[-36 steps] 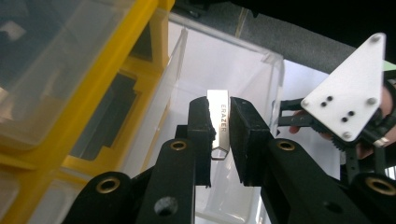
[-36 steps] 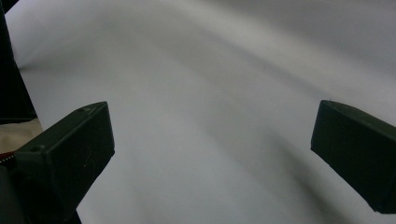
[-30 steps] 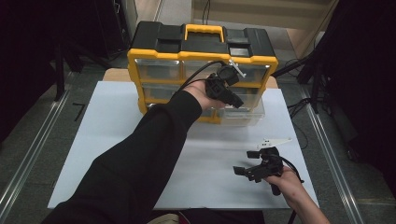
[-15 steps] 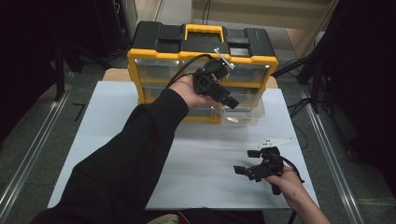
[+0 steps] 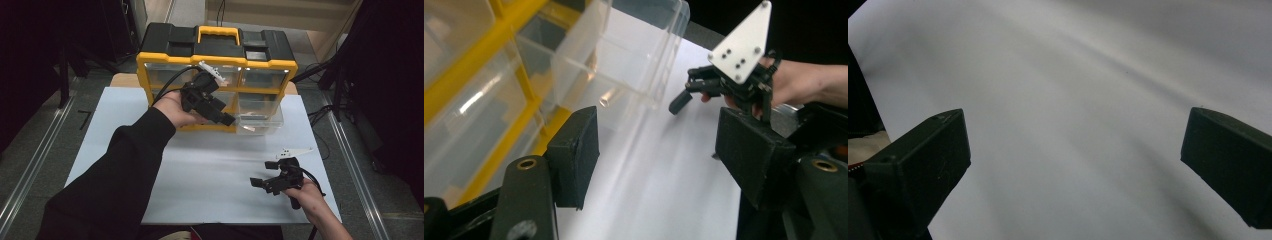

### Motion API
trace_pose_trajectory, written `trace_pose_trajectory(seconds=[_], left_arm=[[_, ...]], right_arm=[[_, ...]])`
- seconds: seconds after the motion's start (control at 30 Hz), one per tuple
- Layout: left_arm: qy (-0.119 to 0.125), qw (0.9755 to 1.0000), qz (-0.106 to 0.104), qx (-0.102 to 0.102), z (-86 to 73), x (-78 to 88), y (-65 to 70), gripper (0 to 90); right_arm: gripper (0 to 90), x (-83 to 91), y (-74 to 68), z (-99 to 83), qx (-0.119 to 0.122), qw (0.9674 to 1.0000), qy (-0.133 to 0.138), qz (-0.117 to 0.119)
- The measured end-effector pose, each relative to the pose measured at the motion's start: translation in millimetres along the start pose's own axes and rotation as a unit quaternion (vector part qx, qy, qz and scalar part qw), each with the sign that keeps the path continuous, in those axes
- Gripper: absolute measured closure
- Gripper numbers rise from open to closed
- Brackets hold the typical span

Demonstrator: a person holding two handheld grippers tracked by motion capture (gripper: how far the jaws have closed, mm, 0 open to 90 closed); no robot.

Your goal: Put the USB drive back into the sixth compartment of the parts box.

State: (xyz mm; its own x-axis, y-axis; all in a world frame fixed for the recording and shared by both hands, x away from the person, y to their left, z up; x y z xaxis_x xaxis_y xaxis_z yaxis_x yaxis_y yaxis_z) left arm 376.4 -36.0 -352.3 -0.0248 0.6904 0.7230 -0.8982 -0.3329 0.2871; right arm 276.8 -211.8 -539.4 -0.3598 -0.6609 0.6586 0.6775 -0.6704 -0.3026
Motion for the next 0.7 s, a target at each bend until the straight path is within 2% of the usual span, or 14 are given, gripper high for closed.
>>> trace_pose_trajectory(seconds=[0.1, 0.23, 0.43, 0.57, 0.7], left_arm=[[0.000, 1.0000, 0.004, 0.004, -9.5, 1.1, -2.6, 33.2], [0.009, 0.9998, -0.001, 0.020, -20.5, 3.1, -7.6, 32.9], [0.012, 0.9995, 0.012, 0.027, -38.1, 2.9, -17.0, 32.7], [0.023, 0.9991, 0.012, 0.034, -50.0, 1.5, -21.1, 32.7], [0.035, 0.9984, 0.029, 0.034, -61.7, -0.8, -26.6, 32.5]], right_arm=[[0.0, -0.7, 0.0, -0.2, 0.000, 1.0000, 0.000, 0.001], [0.0, -1.0, -0.5, -0.7, -0.001, 1.0000, -0.002, 0.003], [0.0, -0.9, 0.3, -0.6, -0.003, 1.0000, -0.001, 0.001], [0.0, -1.1, 0.7, -0.8, -0.004, 1.0000, -0.002, 0.000], [0.0, -1.1, 0.8, -0.7, -0.004, 1.0000, -0.002, -0.001]])
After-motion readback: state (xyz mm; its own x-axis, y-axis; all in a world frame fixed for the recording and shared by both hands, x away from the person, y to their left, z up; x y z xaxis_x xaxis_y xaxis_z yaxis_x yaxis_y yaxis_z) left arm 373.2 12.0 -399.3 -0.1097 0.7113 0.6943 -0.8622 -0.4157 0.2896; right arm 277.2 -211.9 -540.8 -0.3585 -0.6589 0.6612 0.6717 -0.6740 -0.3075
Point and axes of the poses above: each handheld gripper's, and its own axes: x roughly backward along the jaws, z roughly out of its top, y roughly to its right, the point moved 8 cm from there along -x, roughly forward along the jaws, and after that the axes turned 6 degrees about x, right-handed, at the moved point
